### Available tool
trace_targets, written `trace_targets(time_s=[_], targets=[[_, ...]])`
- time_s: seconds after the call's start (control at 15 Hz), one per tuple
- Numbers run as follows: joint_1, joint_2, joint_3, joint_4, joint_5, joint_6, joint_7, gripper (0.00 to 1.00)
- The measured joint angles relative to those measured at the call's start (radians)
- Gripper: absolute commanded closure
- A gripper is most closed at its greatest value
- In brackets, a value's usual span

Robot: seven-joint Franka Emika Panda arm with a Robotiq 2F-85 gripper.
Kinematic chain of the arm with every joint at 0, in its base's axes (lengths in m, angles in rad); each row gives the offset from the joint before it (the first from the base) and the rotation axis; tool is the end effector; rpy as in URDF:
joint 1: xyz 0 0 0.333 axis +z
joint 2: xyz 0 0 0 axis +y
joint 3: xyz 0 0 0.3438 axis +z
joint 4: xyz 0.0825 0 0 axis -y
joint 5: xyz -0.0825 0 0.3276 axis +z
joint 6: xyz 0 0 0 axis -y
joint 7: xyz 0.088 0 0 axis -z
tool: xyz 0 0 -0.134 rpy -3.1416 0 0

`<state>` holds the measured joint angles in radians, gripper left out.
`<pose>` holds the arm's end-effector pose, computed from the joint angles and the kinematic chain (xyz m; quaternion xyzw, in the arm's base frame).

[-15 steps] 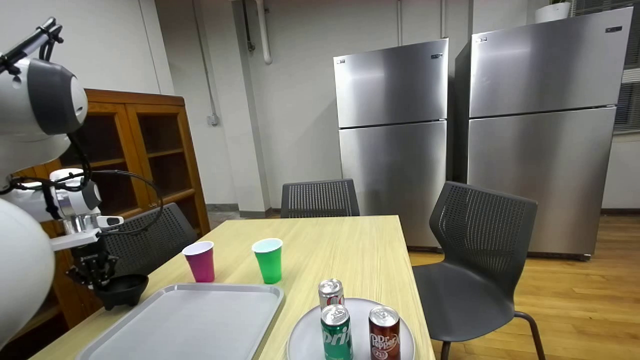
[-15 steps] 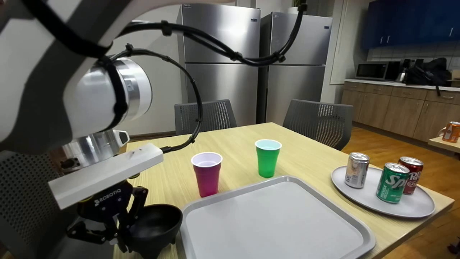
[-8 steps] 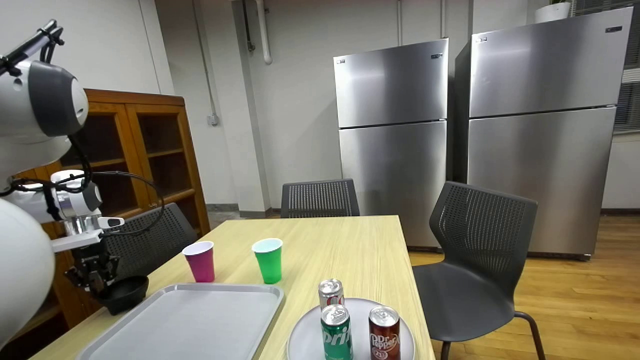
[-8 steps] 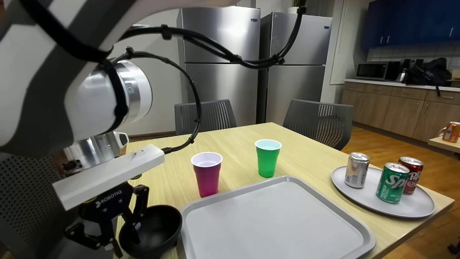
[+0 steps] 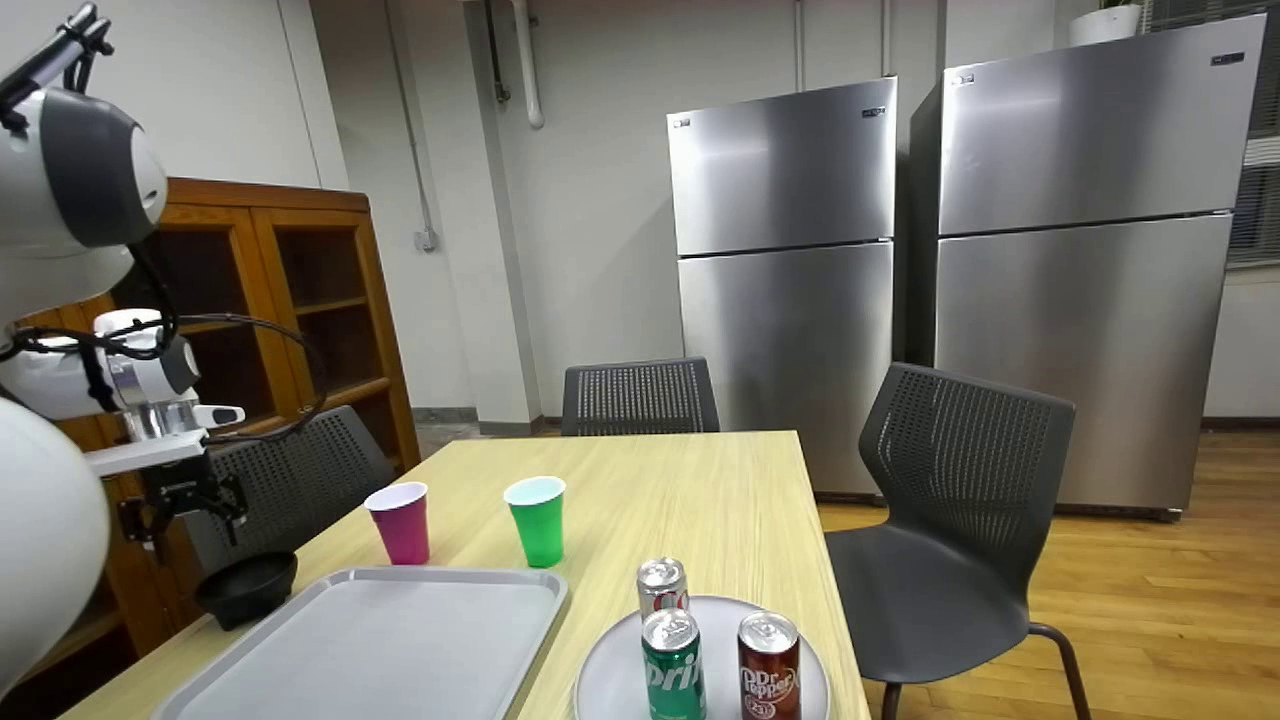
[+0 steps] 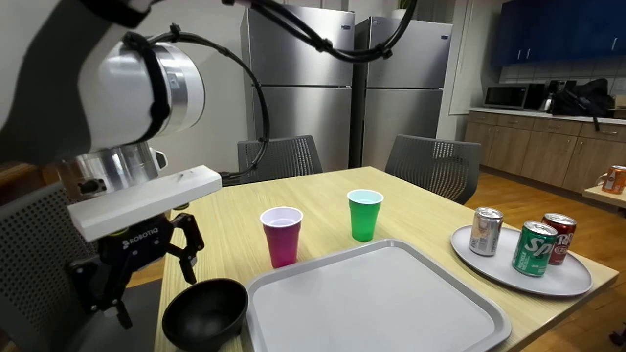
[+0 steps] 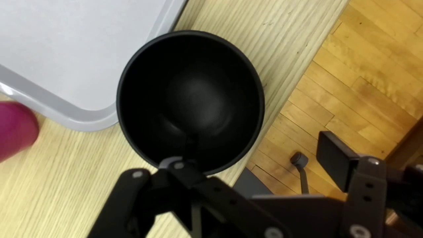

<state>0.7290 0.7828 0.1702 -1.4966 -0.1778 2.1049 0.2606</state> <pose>0.4407 0.5024 0.2257 0.9358 0.3430 -0.0612 0.0531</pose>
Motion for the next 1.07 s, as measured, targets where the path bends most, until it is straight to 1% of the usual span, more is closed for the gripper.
trace_targets(time_s=[0.2, 0.47, 1.07], targets=[[-0.02, -0.036, 0.0, -0.024, 0.001, 0.0, -0.003, 0.0], [-0.067, -0.094, -0.001, -0.082, 0.005, 0.004, -0.003, 0.0], [-0.165, -0.26, 0.004, -0.278, 0.013, 0.022, -0.003, 0.0]])
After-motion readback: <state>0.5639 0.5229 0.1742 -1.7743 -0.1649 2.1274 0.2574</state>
